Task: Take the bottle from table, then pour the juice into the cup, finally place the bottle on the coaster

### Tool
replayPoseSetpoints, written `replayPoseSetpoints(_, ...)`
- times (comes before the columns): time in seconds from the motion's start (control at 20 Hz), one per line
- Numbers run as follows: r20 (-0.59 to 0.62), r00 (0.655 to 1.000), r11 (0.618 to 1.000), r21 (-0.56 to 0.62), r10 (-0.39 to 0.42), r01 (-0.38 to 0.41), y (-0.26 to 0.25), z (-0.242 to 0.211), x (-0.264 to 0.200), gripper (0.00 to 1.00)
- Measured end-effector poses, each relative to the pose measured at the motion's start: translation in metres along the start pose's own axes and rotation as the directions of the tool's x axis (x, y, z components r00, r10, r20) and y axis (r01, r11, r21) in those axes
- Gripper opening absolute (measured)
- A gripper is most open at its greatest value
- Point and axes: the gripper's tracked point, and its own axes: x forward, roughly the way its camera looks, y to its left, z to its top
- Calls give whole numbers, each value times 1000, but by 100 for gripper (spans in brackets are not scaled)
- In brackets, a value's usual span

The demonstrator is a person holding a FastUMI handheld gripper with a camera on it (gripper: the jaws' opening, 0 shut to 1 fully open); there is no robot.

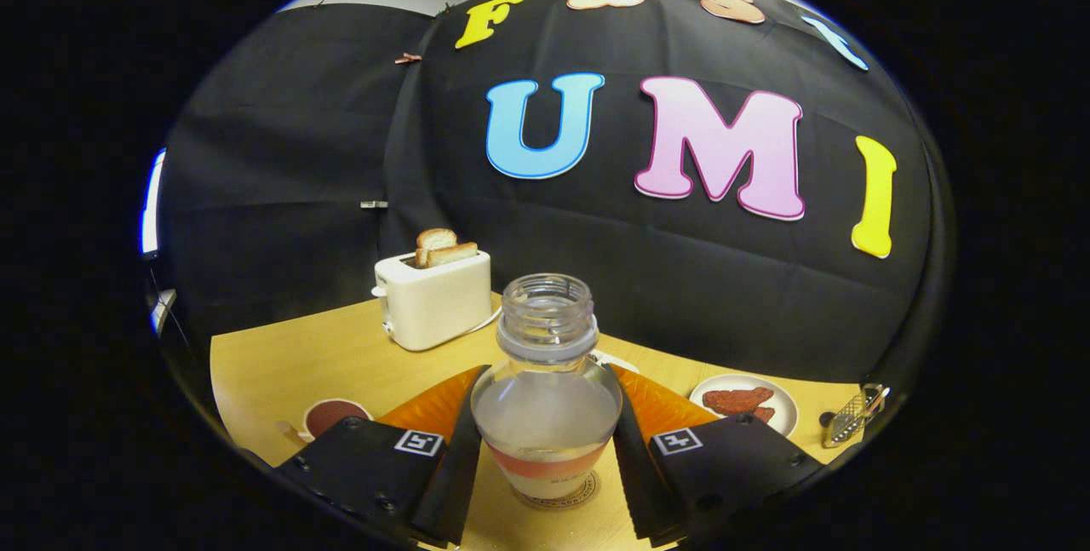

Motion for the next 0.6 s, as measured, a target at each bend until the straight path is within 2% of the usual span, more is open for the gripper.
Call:
replayPoseSetpoints(0.25, -29, 999, 999, 26, -24, 24, -12, -32, 24, 74)
replayPoseSetpoints(0.6, -55, 998, 998, 43, -40, 42, -20, -57, 27, 76)
